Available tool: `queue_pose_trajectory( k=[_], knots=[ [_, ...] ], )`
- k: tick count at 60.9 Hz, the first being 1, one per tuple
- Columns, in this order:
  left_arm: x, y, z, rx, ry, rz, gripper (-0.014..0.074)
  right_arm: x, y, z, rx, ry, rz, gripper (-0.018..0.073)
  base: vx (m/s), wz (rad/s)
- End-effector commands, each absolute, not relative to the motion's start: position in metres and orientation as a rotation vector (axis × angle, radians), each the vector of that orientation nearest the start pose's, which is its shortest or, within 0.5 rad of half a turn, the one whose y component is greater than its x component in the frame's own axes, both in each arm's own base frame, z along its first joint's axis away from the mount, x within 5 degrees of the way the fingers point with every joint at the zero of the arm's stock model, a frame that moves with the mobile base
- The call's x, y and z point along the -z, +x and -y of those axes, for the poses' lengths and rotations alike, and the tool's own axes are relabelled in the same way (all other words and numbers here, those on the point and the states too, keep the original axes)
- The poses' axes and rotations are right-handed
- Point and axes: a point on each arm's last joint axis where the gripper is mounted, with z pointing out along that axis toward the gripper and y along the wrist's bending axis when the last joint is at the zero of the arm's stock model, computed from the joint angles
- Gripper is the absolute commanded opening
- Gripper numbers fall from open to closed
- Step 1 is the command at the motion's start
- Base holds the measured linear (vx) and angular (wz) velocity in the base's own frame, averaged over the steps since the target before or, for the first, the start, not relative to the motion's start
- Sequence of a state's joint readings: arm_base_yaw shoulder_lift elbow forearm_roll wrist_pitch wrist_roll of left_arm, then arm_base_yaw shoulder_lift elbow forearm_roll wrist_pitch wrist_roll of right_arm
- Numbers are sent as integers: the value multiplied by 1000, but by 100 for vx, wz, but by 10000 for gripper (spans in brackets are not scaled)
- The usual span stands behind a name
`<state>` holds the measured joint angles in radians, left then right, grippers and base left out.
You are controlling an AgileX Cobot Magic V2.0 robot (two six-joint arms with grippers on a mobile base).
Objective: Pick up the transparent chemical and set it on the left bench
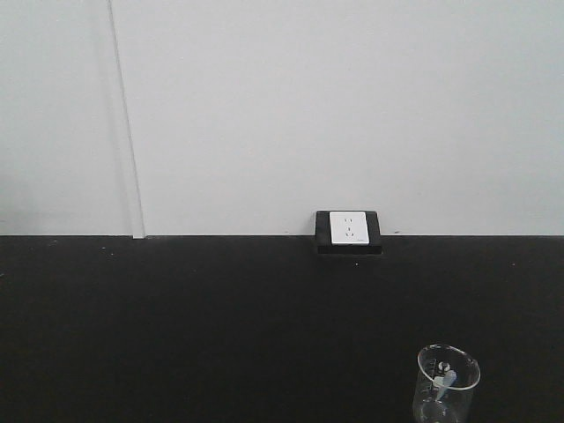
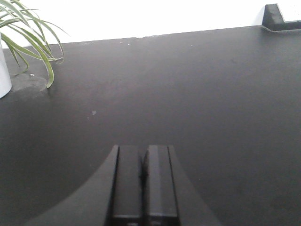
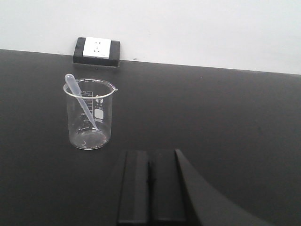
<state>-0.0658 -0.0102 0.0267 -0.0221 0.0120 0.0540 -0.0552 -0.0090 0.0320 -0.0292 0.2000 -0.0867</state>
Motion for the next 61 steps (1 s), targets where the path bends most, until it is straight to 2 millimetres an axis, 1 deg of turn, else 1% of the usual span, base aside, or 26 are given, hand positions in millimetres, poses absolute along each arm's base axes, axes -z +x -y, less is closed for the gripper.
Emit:
queue_pose_trajectory(
  k=[1,40,46,50,61],
  knots=[
    [-206,55,4,35,64,-1429,-3,-189,57,4,146,-50,-1641,-7,0,0],
    [-206,55,4,35,64,-1429,-3,-190,57,4,146,-50,-1636,-7,0,0],
    [-206,55,4,35,64,-1429,-3,-190,57,4,214,-114,-1629,-7,0,0],
    [-206,55,4,35,64,-1429,-3,-194,58,4,240,-138,-1584,-7,0,0],
    [-206,55,4,35,64,-1429,-3,-212,56,3,191,-87,-1388,-7,0,0]
  ],
)
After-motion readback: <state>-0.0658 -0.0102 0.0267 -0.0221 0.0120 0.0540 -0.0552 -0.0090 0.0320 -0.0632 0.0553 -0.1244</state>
